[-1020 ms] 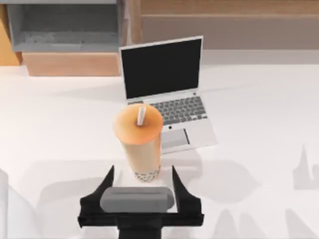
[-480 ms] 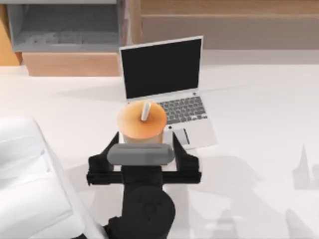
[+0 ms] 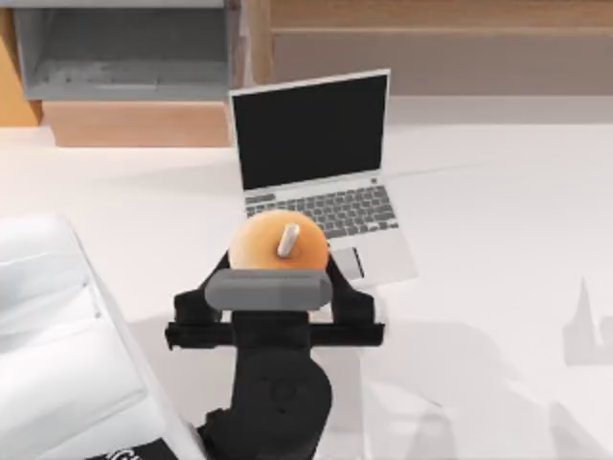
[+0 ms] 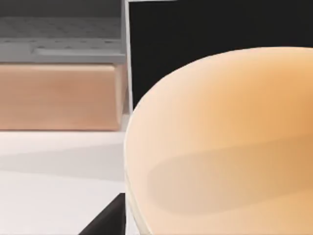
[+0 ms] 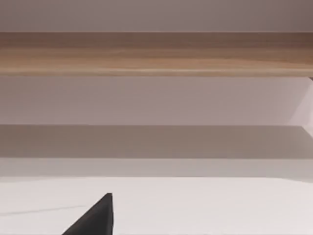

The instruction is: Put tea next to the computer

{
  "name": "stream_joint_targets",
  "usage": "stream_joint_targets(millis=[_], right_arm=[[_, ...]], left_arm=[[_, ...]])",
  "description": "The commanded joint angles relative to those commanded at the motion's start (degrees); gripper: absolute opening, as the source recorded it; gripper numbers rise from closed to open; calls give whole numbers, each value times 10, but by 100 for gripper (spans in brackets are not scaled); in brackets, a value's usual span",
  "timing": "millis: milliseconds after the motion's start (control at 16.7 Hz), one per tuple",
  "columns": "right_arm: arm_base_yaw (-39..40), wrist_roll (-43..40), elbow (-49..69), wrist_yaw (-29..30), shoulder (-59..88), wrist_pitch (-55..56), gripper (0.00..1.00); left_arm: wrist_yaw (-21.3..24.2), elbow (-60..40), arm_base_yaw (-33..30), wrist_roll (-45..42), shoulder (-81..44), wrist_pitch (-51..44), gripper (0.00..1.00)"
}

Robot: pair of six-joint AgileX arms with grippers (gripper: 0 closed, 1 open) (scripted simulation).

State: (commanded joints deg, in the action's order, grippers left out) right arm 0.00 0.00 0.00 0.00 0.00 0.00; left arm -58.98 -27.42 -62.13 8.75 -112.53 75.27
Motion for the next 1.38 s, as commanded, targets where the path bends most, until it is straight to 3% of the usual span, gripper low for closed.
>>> stream_joint_targets(millis=[600,1380], right_arm=[[0,0,0,0,0,0,100],[0,0,0,0,0,0,100]], left_arm=[[0,0,0,0,0,0,2],[-1,0,-1,-1,22,-22,0]])
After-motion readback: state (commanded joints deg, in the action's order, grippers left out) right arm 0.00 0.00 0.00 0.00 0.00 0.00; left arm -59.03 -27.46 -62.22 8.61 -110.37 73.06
